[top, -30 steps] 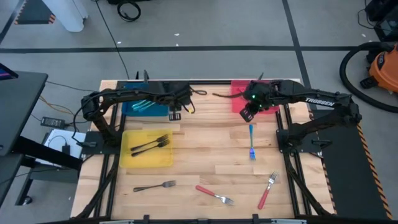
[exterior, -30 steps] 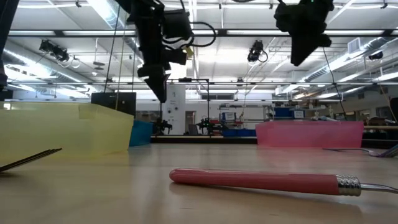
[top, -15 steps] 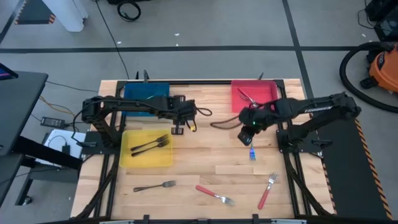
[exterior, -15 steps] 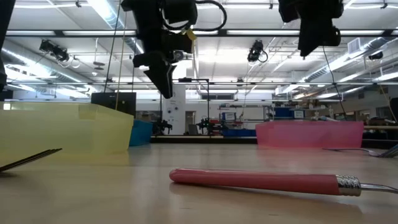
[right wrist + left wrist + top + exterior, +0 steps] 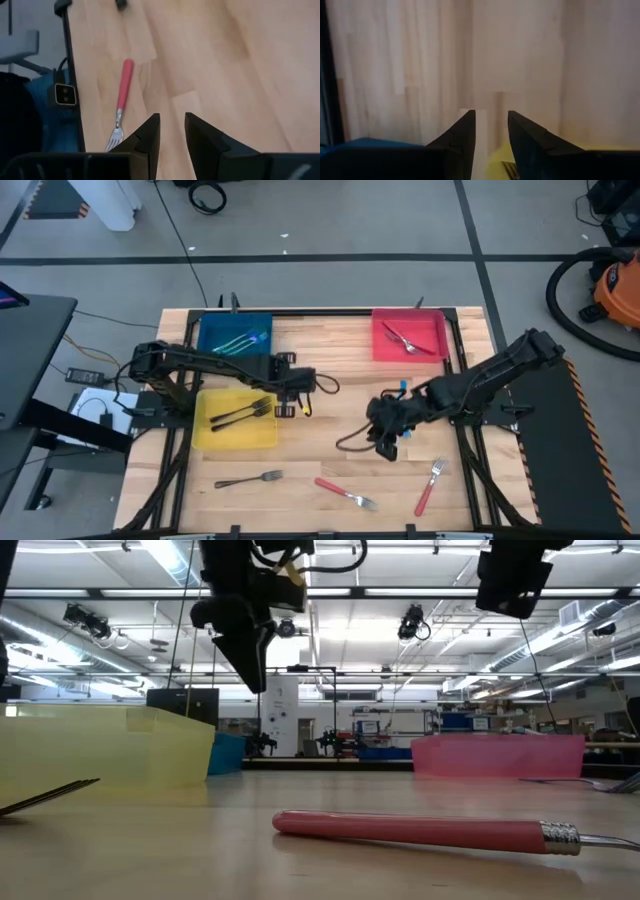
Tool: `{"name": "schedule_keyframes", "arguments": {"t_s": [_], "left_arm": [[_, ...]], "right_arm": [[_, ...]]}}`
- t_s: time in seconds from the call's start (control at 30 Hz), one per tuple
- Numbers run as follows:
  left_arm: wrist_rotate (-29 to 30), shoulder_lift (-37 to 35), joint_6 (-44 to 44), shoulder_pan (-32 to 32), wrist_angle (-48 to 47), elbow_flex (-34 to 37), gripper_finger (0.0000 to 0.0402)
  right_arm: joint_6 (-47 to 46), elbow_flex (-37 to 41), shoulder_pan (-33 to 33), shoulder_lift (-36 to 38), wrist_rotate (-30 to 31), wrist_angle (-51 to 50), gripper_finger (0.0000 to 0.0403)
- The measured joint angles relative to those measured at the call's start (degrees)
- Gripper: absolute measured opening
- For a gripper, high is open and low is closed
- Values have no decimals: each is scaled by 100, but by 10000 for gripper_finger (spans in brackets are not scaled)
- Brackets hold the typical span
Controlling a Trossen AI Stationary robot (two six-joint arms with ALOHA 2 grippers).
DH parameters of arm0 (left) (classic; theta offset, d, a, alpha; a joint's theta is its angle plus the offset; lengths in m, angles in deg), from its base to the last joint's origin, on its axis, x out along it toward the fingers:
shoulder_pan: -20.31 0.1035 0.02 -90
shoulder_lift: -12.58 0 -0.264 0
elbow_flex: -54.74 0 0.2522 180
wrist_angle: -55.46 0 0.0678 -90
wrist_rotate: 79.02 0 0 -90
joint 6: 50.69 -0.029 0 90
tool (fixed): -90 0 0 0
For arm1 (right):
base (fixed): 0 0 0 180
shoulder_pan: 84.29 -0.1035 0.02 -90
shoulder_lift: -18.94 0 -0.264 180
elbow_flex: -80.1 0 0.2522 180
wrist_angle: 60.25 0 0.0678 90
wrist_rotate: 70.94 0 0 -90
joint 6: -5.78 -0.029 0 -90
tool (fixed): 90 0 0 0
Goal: Sort silverware by color (type)
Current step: Put the pink fork into the red bin
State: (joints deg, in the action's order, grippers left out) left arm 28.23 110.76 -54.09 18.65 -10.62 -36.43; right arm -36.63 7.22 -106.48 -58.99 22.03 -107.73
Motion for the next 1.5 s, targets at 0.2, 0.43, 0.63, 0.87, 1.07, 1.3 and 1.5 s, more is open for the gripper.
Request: {"name": "schedule_keyframes", "arguments": {"t_s": [0.2,0.43,0.63,0.87,1.07,1.3,1.5], "left_arm": [[-1,-1,408,-393,-42,0,114],[-1,0,904,-823,-411,0,114],[1,1,1360,-1140,-719,0,114],[-5,-1,1666,-1446,-881,0,114],[-3,-1,1931,-1606,-889,0,114],[-3,-1,2015,-1666,-877,0,114],[-1,-3,2124,-1651,-770,4,114]], "right_arm": [[24,0,-230,-563,-12,496,99],[718,0,-335,-1281,-321,1782,99],[759,0,-206,-1798,-795,2823,100],[752,0,-247,-2078,-927,2943,116],[262,-2,-475,-2217,-783,3409,141],[152,-6,-942,-2416,-509,3583,148],[559,-2,-1235,-2462,-48,3491,147]]}}
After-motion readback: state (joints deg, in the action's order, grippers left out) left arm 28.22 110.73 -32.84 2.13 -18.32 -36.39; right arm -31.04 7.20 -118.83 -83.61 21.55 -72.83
